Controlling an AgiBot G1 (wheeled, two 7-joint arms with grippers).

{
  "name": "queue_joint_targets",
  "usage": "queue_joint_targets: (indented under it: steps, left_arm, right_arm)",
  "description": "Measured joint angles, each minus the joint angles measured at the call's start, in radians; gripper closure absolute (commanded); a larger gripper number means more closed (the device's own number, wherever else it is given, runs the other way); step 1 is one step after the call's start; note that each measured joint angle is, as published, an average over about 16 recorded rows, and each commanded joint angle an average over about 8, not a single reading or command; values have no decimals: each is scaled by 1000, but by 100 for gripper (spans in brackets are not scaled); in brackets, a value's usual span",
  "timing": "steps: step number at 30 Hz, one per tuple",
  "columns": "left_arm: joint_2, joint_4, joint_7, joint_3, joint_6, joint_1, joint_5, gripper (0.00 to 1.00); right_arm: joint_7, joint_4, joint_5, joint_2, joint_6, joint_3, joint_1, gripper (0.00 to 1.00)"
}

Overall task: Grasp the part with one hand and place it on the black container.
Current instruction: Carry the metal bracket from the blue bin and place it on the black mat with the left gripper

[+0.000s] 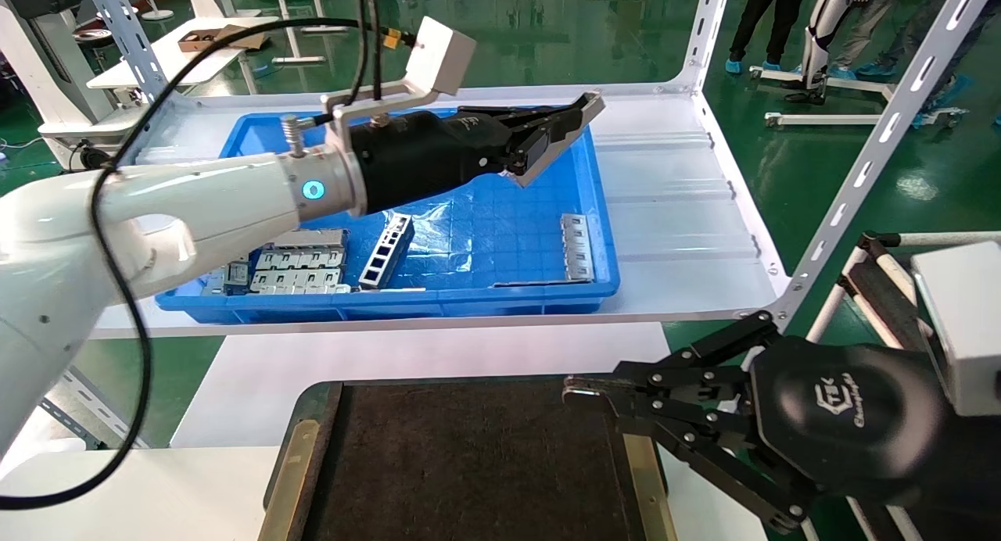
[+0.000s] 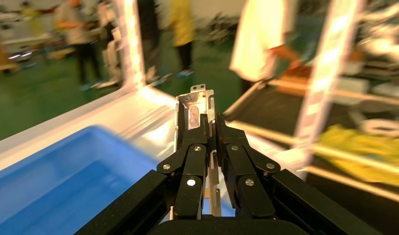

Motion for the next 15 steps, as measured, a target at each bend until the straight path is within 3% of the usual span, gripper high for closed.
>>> queue_joint_targets:
  steps: [8, 15]
  left_arm:
    - [-102, -125, -37, -18, 177, 76, -57, 100]
    - [-221, -358, -106, -15, 178, 213, -92, 100]
  right_arm:
    - [0, 0, 0, 0, 0, -1, 0, 100]
    - [0, 0, 1, 0, 0, -1, 0, 100]
